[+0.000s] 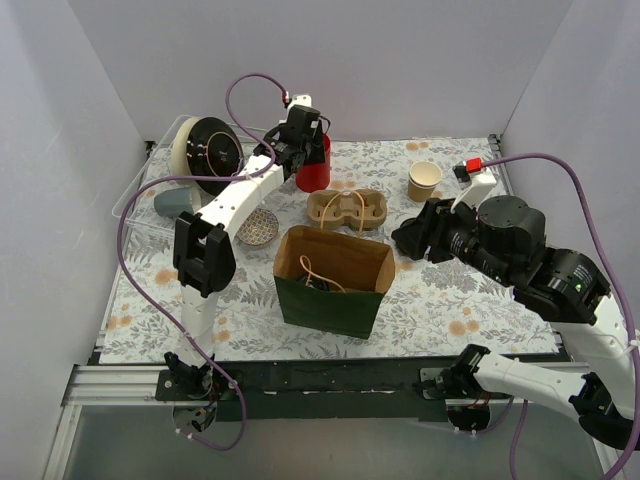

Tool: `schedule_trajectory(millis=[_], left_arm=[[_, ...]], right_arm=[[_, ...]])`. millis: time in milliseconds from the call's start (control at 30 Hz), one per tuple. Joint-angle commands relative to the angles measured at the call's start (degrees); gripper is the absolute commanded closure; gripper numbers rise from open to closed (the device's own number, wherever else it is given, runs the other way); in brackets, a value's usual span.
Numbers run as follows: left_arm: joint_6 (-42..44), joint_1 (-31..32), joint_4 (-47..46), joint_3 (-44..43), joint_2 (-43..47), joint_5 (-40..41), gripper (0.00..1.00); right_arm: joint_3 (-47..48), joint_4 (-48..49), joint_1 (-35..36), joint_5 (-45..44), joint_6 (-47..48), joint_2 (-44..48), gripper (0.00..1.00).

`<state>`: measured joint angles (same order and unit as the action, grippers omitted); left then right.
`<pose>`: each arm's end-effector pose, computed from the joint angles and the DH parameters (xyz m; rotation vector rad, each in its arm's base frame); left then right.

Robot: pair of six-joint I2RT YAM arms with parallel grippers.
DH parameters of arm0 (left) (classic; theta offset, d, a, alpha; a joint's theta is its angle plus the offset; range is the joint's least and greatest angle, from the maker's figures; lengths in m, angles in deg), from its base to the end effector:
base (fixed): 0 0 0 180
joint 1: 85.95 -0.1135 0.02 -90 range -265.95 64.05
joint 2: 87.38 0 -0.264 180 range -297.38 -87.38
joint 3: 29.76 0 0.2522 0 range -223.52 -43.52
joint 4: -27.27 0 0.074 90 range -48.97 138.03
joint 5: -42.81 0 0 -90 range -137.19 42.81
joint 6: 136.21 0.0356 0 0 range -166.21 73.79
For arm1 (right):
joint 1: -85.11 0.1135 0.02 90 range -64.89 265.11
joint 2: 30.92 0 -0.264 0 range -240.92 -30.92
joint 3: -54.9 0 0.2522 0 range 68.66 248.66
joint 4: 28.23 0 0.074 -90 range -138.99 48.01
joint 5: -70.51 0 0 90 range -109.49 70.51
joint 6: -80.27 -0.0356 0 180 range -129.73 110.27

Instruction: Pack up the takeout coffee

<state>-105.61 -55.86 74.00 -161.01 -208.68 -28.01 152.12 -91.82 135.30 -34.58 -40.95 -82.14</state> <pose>0.4314 -0.2364 0.3182 -0.7405 2.0919 -0.5145 0.0924 0.0963 0.4680 -0.1330 1.9281 0.7252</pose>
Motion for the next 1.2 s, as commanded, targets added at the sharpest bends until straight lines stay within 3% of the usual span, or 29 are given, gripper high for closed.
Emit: schedule_trajectory(millis=[0,233,400,1167], left_arm=[[1.30,-0.03,-0.45,-0.72,2.65,2.09,0.50],[2.62,-0.03,-2.30,-3.97,-0.08,0.42,0.50],[2.62,-0.03,-2.30,-5.03,-1.40,0.42,0.57],[4.64,-0.03,-1.68,-2.39,-1.13,3.50,0.54]], right_arm=[[0.12,1.22,-0.27,-1.17,0.02,0.51,0.44],[0.21,0.61,-0.27,-1.61,0.02,0.86,0.44],[0.65,-0.36,-0.27,-2.22,-0.07,1.21,0.44],[0.04,-0.98,-0.27,-2.31,-1.12,2.44,0.44]])
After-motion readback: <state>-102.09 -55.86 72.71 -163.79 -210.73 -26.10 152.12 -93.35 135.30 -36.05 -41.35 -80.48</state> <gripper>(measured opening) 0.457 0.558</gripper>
